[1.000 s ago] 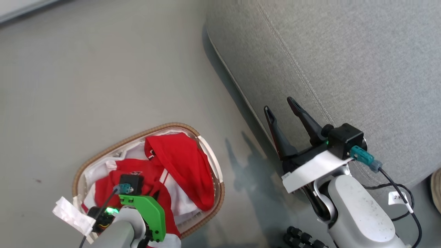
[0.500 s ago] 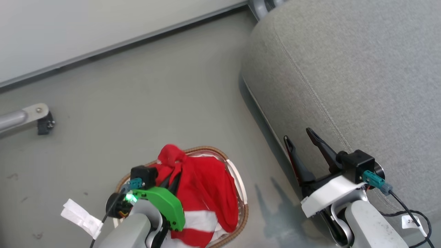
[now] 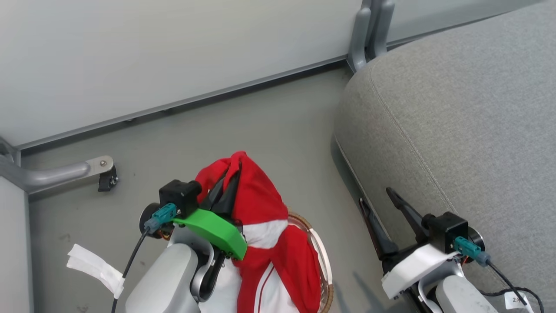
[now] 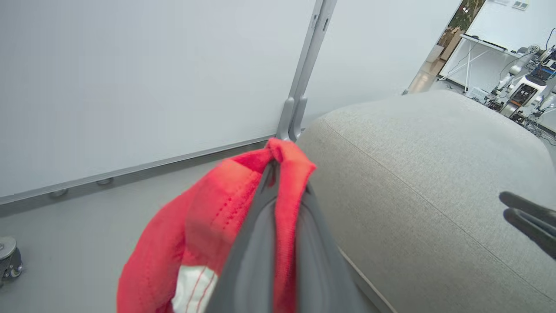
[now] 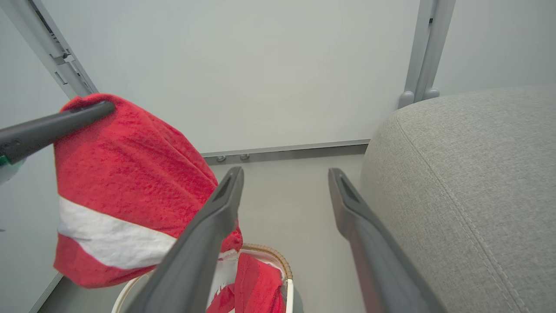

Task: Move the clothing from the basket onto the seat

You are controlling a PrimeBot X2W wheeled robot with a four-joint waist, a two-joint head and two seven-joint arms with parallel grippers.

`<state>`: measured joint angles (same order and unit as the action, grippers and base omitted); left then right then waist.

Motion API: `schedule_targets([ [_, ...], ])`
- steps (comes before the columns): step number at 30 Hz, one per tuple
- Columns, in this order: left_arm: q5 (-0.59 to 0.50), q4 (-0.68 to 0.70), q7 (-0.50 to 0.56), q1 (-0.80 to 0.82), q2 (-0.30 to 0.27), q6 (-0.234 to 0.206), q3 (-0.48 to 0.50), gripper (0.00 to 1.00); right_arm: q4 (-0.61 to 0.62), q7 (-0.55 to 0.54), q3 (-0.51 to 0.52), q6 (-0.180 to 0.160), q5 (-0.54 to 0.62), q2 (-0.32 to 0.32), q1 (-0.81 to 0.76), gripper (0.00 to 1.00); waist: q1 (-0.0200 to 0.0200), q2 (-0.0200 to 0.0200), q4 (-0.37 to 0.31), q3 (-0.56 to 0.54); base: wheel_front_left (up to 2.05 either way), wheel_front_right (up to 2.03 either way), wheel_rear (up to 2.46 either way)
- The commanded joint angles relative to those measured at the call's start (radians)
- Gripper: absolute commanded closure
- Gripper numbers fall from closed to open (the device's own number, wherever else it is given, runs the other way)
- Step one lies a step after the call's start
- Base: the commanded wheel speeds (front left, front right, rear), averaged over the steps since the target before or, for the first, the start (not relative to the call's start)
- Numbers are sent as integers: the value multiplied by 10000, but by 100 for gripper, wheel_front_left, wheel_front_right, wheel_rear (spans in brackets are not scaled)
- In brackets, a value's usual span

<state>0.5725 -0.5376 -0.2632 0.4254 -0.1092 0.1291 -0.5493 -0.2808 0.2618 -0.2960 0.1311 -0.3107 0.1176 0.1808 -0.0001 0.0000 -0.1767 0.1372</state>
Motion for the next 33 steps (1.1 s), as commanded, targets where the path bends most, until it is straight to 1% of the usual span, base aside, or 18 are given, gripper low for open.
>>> schedule_targets([
  [1, -100, 219, -17, -90, 44, 28, 157, 100, -47, 46, -24, -7, 58, 83, -201, 0, 1, 0, 105, -231, 0, 0, 0],
  [8, -540, 1181, -16, 147, 204, 28, 472, 100, -142, 46, -310, -7, 46, 203, -511, 0, 1, 0, 198, -531, 0, 0, 0],
  [16, -638, 1825, -16, 244, 399, 28, 526, 100, -351, 46, -1068, -7, 502, 474, -460, 0, 1, 0, 388, -679, 0, 0, 0],
  [23, -611, 1948, -18, 305, 481, 28, 306, 100, -740, 46, -1949, -7, 1367, 696, 203, 0, 1, 0, 574, -620, 0, 0, 0],
  [33, -505, 1961, -17, 510, 555, 28, -175, 100, -1879, 46, -2615, -8, 2142, 529, 1589, 0, 1, 0, 915, -462, 0, 0, 0],
])
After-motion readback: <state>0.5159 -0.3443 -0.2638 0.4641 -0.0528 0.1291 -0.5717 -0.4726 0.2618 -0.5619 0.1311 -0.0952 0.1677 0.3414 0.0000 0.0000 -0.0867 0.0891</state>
